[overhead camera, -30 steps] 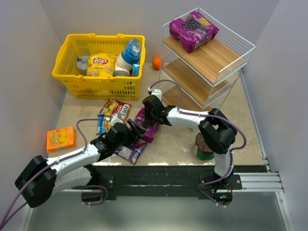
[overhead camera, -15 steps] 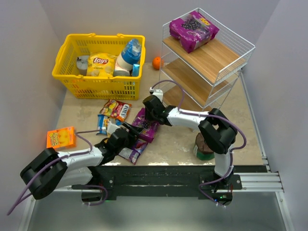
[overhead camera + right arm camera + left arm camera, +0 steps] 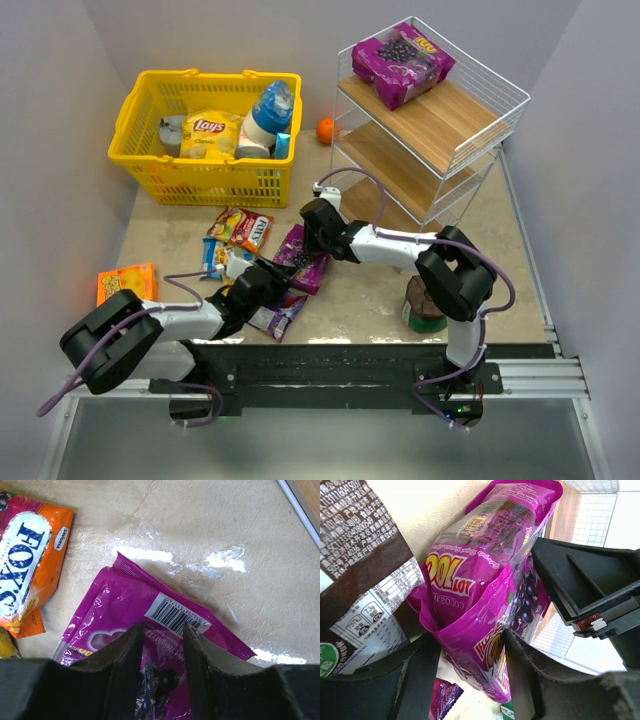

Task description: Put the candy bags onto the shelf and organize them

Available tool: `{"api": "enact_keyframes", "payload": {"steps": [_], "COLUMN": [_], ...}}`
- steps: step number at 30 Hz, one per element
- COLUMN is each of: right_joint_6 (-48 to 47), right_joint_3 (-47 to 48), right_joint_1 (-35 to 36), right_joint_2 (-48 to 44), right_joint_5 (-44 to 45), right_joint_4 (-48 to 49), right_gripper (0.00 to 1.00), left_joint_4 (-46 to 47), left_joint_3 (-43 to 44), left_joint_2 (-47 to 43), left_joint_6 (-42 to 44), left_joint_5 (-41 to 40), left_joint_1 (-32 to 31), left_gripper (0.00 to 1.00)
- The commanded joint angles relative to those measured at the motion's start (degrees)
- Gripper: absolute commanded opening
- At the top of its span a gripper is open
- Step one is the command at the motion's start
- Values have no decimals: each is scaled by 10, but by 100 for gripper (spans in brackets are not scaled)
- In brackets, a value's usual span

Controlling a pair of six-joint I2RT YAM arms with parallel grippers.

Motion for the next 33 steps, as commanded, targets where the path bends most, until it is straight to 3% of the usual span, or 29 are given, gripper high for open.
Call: {"api": "enact_keyframes", "payload": {"steps": [1, 2, 3, 6, 9, 22, 28, 33], "right_joint_6": [9, 9, 10, 8, 2, -47, -47, -34], "right_joint_3": [-15, -21, -22, -24, -19, -50, -112, -151], "right_joint_1": [6, 6, 6, 13, 20, 32, 32, 32], "right_joint_2": [-27, -30, -33, -54, -85, -313, -414, -444], "right_joint_5": [-43, -45, -48, -36, -31, -87, -170, -248], "right_joint_4": [-22, -22, -22, -32, -50, -157, -169, -162], "right_gripper": [40, 40, 40, 42, 46, 60, 65, 66], "left_joint_4": [38, 33, 26, 1, -13, -206, -256, -293], "left_joint_3": [3, 4, 6, 14, 24, 181, 281, 360], "left_joint_2": [3, -1, -5, -23, -49, -178, -197, -218], "left_joint_6": [16, 18, 20, 34, 68, 260, 350, 399], "left_joint_5": [-23, -24, -25, -26, -17, 5, 54, 67], "left_joint_1": [12, 13, 15, 20, 22, 56, 71, 70], "left_gripper": [48, 43, 25, 7, 0, 0, 0, 0]}}
